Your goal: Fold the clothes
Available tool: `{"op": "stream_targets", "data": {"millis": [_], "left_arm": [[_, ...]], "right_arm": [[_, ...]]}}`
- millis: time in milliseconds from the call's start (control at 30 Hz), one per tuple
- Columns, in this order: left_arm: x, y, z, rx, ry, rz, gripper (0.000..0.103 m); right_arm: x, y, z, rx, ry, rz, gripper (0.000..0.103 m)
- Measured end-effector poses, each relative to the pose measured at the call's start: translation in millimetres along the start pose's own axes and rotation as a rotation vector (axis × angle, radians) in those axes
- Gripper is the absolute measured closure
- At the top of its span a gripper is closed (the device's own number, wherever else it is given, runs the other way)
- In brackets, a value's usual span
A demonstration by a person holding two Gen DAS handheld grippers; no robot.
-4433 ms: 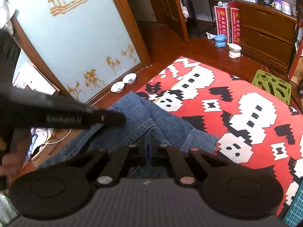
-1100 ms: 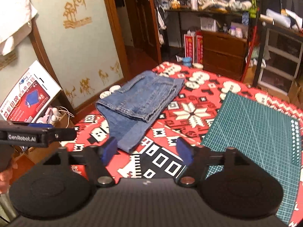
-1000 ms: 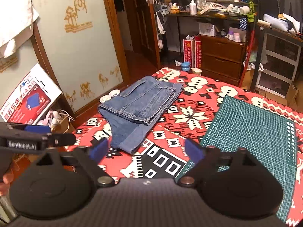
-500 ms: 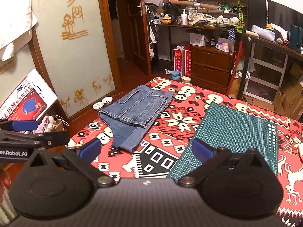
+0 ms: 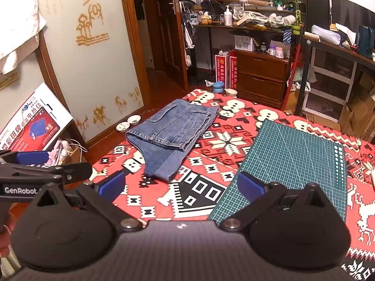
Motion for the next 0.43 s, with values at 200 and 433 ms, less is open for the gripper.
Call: {"op": "stream_targets", "data": {"millis": [200,433], "left_arm": [[1.3,-0.1,0.4,0.009,0.015,-0.012,0.0],[-1.4,-2.3,0.5,0.003,0.007,-0.005,0.001]], "right_arm": [[4.6,-0.6,-4.5,-0.009,-0.003,-0.014,0.0],[4.9,-2.0,-7.1,-0.018,0.006,-0.017,0.0]]}}
Point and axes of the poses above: each gripper's, at about its wrist camera, not at the fingertips, and z roughly against the way its jaws point, x to its right, y to its top, the point moved 4 cm from there along -z, roughly the way its jaws point, and after that the axes turned 1 degree about -y, right-handed, at the moved point
